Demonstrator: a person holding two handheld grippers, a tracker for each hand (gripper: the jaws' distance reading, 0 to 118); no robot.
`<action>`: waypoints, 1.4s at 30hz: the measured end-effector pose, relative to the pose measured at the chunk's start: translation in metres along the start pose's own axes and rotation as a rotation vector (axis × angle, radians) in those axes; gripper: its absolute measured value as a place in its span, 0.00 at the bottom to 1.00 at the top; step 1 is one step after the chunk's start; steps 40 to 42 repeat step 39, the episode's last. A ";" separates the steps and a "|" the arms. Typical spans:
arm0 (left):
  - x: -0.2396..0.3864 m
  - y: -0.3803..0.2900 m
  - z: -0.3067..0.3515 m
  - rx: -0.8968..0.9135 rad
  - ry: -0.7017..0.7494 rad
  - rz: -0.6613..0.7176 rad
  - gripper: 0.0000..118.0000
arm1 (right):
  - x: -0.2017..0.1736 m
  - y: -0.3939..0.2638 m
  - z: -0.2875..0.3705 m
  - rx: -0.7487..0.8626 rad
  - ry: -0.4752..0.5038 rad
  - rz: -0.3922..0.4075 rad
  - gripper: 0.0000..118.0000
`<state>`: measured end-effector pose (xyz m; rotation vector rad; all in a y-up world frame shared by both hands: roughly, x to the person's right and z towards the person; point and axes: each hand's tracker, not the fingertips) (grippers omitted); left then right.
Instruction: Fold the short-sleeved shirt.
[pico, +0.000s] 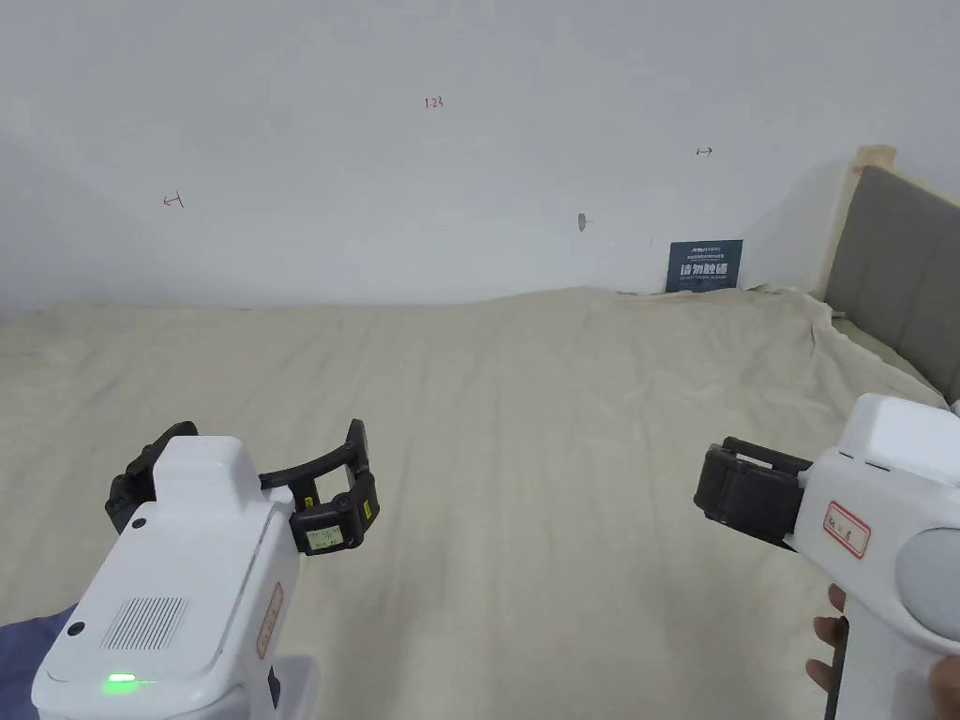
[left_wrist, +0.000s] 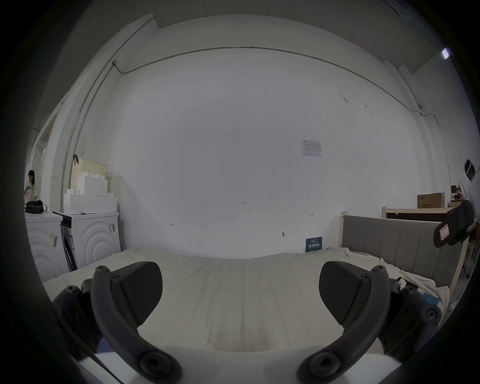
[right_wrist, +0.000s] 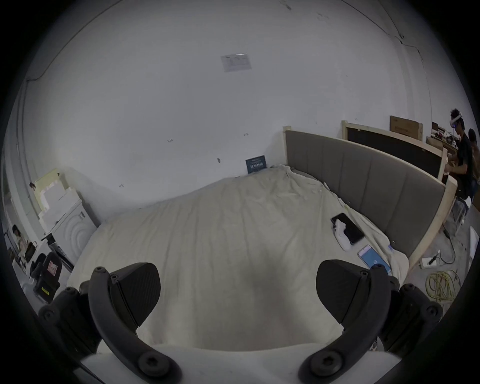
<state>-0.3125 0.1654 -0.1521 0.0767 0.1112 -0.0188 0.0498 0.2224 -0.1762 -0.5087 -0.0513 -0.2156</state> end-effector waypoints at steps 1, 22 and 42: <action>0.000 0.000 0.000 0.001 0.001 0.003 1.00 | 0.000 0.001 -0.001 -0.008 -0.014 0.007 0.99; -0.005 0.005 0.001 0.013 0.008 0.005 1.00 | 0.002 -0.004 -0.012 0.002 -0.048 0.017 0.98; -0.010 0.007 0.000 0.029 0.029 0.022 1.00 | -0.002 -0.028 0.002 0.525 0.093 0.170 1.00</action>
